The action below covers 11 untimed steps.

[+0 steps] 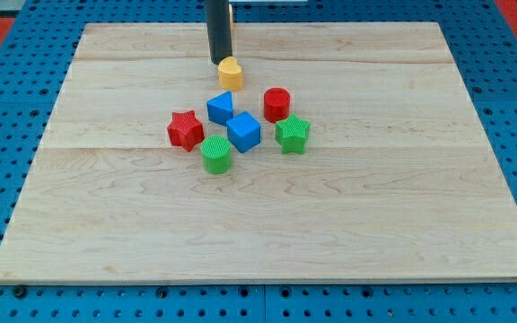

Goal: Move the yellow heart to the right side of the green star

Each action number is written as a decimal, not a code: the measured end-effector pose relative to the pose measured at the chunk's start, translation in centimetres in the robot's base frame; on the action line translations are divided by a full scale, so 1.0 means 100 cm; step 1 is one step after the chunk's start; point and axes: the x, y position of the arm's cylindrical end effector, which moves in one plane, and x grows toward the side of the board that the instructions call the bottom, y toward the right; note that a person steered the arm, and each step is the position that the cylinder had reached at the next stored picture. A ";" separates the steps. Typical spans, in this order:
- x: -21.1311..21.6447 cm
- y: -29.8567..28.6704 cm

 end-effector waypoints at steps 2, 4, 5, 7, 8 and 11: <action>0.036 -0.039; 0.020 0.095; -0.012 0.084; 0.069 0.146; 0.015 0.147; 0.106 0.163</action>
